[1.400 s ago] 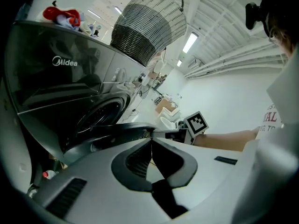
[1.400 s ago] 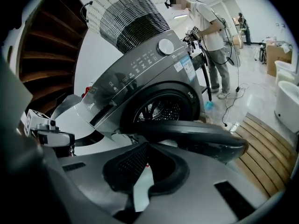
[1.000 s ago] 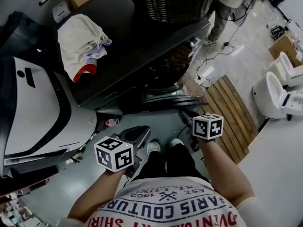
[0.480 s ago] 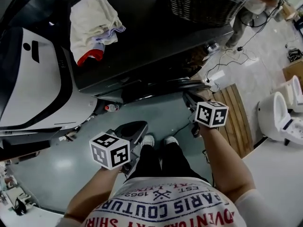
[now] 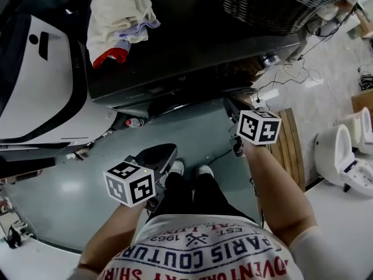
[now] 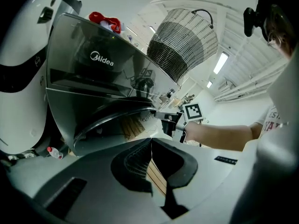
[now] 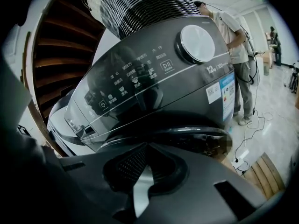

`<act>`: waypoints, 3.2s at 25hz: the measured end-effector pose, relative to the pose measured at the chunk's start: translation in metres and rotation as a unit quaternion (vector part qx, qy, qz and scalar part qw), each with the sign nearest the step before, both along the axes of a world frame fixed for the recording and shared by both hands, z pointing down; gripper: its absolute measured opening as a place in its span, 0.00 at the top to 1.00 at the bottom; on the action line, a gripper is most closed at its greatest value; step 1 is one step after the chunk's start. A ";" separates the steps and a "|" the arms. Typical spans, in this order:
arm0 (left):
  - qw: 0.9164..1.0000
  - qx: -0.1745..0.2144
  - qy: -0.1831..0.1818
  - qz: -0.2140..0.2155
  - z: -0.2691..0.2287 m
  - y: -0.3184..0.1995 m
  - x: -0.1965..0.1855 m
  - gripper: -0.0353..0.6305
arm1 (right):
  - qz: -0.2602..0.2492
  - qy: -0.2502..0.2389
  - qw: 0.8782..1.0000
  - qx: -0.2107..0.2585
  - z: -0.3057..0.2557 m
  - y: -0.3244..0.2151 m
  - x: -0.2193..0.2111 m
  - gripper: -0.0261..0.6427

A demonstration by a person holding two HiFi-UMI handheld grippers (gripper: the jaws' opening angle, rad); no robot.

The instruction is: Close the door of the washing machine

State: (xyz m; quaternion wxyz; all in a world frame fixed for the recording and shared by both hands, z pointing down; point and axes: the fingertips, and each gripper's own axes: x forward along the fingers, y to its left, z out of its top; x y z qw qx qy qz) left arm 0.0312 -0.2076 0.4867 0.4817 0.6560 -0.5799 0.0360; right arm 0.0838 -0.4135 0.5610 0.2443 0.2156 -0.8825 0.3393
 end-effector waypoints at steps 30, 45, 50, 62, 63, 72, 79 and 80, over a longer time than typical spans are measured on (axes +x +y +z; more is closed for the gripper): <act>0.996 0.031 -0.006 -0.080 -0.051 0.028 0.015 0.91 | -0.060 0.058 0.996 0.025 -0.009 -0.008 0.008 0.93; 0.989 0.141 -0.052 -0.010 -0.175 0.026 0.039 0.91 | -0.226 -0.109 0.963 0.094 -0.241 0.142 0.042 0.93; 0.976 0.200 -0.079 0.028 -0.233 0.061 0.051 0.91 | -0.236 -0.191 0.945 0.117 -0.314 0.203 0.049 0.93; 0.946 0.307 -0.095 0.029 -0.308 0.157 0.057 0.91 | -0.229 -0.234 0.922 0.208 -0.383 0.304 0.066 0.93; 0.945 0.311 -0.096 0.028 -0.310 0.163 0.057 0.91 | -0.231 -0.230 0.920 0.216 -0.384 0.310 0.066 0.93; 0.941 0.321 -0.099 0.045 -0.318 0.192 0.064 0.91 | -0.220 -0.243 0.920 0.215 -0.392 0.341 0.070 0.93; 0.943 0.314 -0.099 0.048 -0.308 0.198 0.064 0.91 | -0.208 -0.241 0.925 0.206 -0.381 0.348 0.074 0.93; 0.944 0.311 -0.099 0.047 -0.306 0.199 0.064 0.91 | -0.208 -0.240 0.926 0.204 -0.379 0.349 0.074 0.93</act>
